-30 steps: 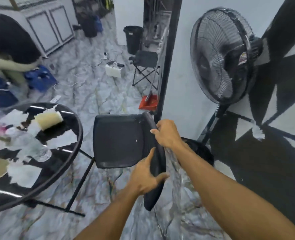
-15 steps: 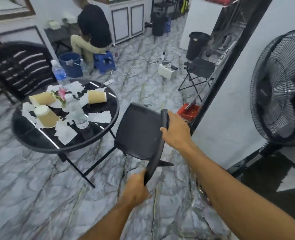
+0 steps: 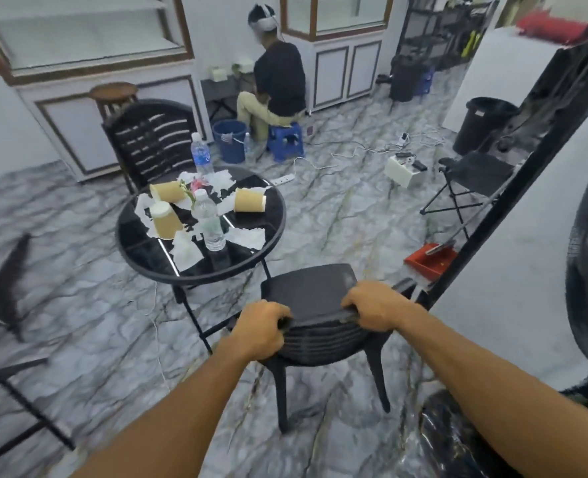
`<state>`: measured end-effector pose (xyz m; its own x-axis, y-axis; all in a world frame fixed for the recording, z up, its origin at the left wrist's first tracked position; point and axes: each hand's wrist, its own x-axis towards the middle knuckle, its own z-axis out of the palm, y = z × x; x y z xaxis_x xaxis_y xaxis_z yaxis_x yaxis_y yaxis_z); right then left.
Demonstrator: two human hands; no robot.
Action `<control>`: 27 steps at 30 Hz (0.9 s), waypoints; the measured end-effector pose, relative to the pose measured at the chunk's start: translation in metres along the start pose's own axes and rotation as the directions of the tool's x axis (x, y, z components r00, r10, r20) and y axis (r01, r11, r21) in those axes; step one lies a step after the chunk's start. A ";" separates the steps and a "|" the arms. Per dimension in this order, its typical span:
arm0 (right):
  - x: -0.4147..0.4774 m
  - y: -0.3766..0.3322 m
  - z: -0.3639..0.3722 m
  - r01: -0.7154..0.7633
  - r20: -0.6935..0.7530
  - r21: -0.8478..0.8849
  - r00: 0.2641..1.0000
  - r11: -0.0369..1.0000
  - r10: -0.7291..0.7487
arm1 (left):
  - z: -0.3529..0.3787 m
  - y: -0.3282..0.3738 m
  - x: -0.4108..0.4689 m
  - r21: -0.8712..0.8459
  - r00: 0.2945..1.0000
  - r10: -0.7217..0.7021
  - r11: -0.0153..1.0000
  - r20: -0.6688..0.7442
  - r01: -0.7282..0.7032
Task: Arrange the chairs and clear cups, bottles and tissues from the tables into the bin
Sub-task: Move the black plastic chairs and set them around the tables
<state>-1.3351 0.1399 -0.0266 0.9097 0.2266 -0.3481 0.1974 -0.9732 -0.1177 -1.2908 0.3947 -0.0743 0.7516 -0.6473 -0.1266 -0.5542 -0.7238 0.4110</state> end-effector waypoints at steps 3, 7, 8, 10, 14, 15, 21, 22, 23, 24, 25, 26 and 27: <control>-0.032 -0.007 0.061 0.016 -0.028 0.070 1.000 0.997 -0.014 | 0.015 0.000 0.004 0.064 0.994 0.002 0.998 0.111 -0.010; -0.033 -0.016 0.095 0.040 -0.094 0.048 0.995 0.998 -0.036 | 0.021 -0.002 -0.008 0.236 0.984 -0.038 0.972 0.172 -0.004; -0.035 -0.015 0.097 0.077 -0.123 0.033 0.990 0.997 -0.072 | 0.021 0.001 -0.013 0.258 0.984 -0.033 0.966 0.178 -0.014; -0.045 -0.006 0.104 0.165 -0.204 0.025 0.966 0.986 -0.157 | 0.028 0.012 -0.026 0.280 0.985 -0.012 0.959 0.170 -0.037; -0.072 0.011 0.112 0.252 -0.189 0.024 0.951 0.967 -0.243 | 0.058 0.039 -0.062 0.338 0.984 0.031 0.937 0.174 -0.089; -0.073 0.011 0.112 0.260 -0.175 0.025 0.952 0.965 -0.252 | 0.062 0.043 -0.068 0.338 0.986 0.021 0.938 0.167 -0.077; -0.053 0.014 0.113 0.251 -0.155 -0.015 0.956 0.968 -0.251 | 0.065 0.055 -0.086 0.339 0.994 -0.093 0.938 0.064 0.066; -0.049 0.014 0.113 0.269 -0.162 -0.029 0.949 0.963 -0.271 | 0.065 0.056 -0.090 0.337 0.992 -0.107 0.938 0.064 0.079; -0.045 0.012 0.112 0.286 -0.178 -0.042 0.941 0.957 -0.289 | 0.066 0.057 -0.092 0.336 0.991 -0.123 0.937 0.057 0.097; -0.040 0.013 0.111 0.298 -0.192 -0.049 0.934 0.953 -0.302 | 0.066 0.057 -0.094 0.331 0.989 -0.139 0.936 0.041 0.118; -0.036 0.013 0.108 0.313 -0.206 -0.048 0.926 0.948 -0.317 | 0.066 0.057 -0.095 0.320 0.987 -0.160 0.937 0.026 0.144; -0.032 0.015 0.105 0.327 -0.214 -0.048 0.920 0.944 -0.329 | 0.065 0.058 -0.093 0.304 0.984 -0.180 0.938 0.012 0.168; -0.028 0.019 0.103 0.329 -0.215 -0.052 0.918 0.943 -0.333 | 0.064 0.060 -0.091 0.287 0.980 -0.200 0.939 0.003 0.191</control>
<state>-1.3944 0.1190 -0.1147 0.8482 0.5236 -0.0806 0.5047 -0.8449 -0.1772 -1.4152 0.3947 -0.0964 0.8462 -0.4904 -0.2083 -0.4798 -0.8714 0.1023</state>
